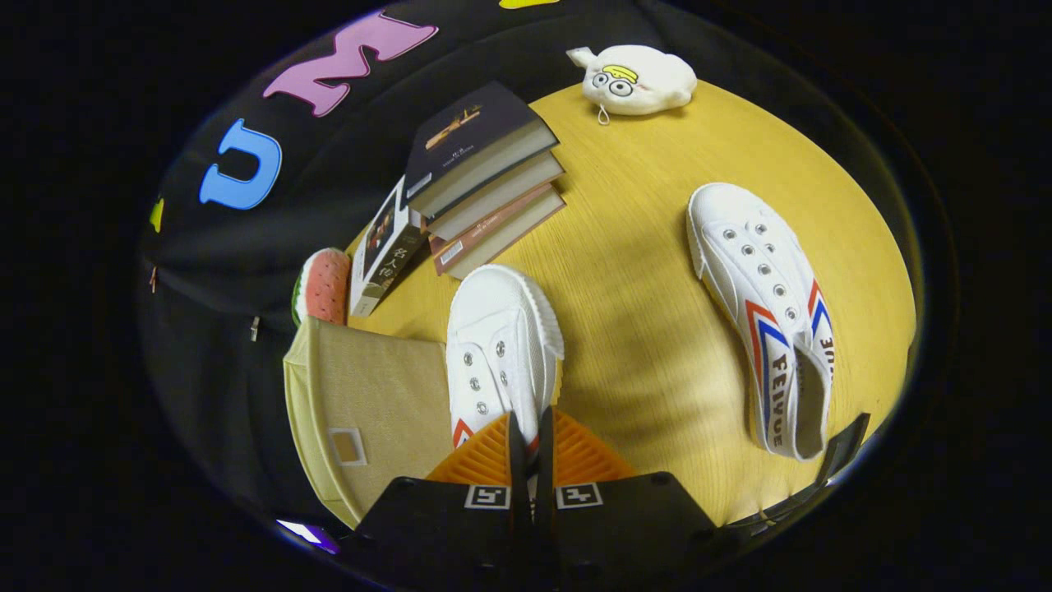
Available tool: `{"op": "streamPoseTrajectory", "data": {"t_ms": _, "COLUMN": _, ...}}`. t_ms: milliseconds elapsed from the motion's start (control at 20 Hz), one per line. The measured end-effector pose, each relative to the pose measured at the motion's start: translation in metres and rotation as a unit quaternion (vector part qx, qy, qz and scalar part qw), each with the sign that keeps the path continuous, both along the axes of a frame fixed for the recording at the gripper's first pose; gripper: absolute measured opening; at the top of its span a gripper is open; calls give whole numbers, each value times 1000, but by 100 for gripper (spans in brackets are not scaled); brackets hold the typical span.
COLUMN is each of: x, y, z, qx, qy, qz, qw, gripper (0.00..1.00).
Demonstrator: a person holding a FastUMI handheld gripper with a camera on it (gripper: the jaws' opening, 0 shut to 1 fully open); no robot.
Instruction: Open the storage box then place both shoes into the box .Put the left shoe in first, then the right shoe, with the right side of both shoes facing outward in a uniform manner.
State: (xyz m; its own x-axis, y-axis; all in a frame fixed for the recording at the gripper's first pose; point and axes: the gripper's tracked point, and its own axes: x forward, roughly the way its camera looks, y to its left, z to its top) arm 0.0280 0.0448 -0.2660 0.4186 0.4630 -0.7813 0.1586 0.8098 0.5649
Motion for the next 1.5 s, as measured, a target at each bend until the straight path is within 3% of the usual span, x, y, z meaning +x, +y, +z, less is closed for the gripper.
{"op": "streamPoseTrajectory", "data": {"t_ms": 350, "x": -4, "y": 10, "z": 112, "qx": 22, "qy": -65, "qz": -25, "qw": 997, "gripper": 6}}
{"op": "streamPoseTrajectory", "data": {"t_ms": 650, "x": -17, "y": 80, "z": 165, "qx": 81, "qy": -79, "qz": -21, "qw": 993, "gripper": 5}}
{"op": "streamPoseTrajectory", "data": {"t_ms": 1150, "x": -32, "y": 212, "z": 137, "qx": 90, "qy": -53, "qz": 38, "qw": 994, "gripper": 5}}
{"op": "streamPoseTrajectory", "data": {"t_ms": 1500, "x": -32, "y": 244, "z": 113, "qx": 72, "qy": -31, "qz": 49, "qw": 996, "gripper": 5}}
